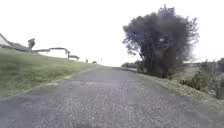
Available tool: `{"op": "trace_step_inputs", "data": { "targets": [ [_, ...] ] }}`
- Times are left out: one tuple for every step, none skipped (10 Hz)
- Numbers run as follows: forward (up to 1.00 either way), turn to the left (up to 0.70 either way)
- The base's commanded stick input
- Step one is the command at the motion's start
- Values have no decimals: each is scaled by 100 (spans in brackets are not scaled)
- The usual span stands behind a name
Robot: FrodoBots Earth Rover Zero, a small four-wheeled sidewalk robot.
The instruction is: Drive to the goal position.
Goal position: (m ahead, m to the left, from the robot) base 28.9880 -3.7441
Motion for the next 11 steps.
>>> {"op": "trace_step_inputs", "data": {
  "targets": [
    [70,3],
    [70,3],
    [70,3],
    [70,3],
    [70,3],
    [70,3],
    [70,3],
    [70,3],
    [70,3],
    [70,3],
    [70,3]
  ]
}}
